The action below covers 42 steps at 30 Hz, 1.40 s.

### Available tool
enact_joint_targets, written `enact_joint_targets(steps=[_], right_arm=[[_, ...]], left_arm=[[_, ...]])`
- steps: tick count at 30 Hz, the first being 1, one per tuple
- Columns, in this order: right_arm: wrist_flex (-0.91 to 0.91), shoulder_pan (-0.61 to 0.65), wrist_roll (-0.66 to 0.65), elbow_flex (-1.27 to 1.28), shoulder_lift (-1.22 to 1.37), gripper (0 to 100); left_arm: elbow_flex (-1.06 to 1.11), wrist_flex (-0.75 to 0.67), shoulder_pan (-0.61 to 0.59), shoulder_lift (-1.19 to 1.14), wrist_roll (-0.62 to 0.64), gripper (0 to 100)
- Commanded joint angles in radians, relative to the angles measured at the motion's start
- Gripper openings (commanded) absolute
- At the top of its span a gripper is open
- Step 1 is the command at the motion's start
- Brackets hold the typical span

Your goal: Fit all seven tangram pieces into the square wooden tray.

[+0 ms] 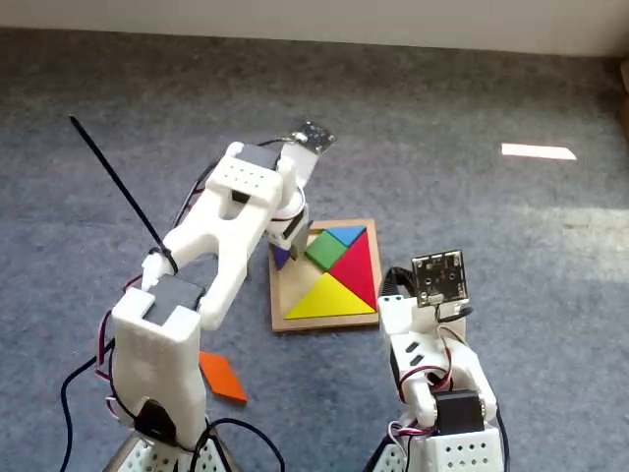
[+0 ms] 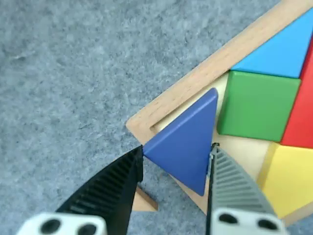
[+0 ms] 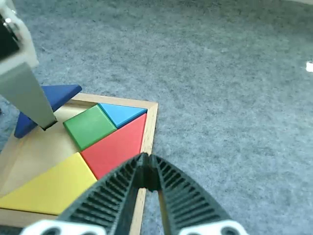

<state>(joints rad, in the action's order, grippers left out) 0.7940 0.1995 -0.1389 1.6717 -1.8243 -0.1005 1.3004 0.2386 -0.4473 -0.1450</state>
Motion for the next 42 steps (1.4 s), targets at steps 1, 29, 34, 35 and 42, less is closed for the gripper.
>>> enact_joint_targets(steps=[1,29,34,35,42], right_arm=[[-0.031,-0.005,0.005,0.102,-0.012,2.0],[-0.031,-0.005,0.005,0.102,-0.012,2.0],[-0.03,-0.005,0.005,0.102,-0.01,2.0],[-0.028,-0.005,0.005,0.102,-0.01,2.0],[-0.027,-0.005,0.005,0.102,-0.01,2.0]], left_arm=[[-0.093,0.058,0.028,0.008,-0.009,26],[0.107,0.104,-0.245,0.251,0.324,33],[0.199,0.098,-0.274,0.283,0.45,33],[0.214,0.097,-0.272,0.283,0.466,33],[0.328,0.009,-0.274,0.283,0.594,33]])
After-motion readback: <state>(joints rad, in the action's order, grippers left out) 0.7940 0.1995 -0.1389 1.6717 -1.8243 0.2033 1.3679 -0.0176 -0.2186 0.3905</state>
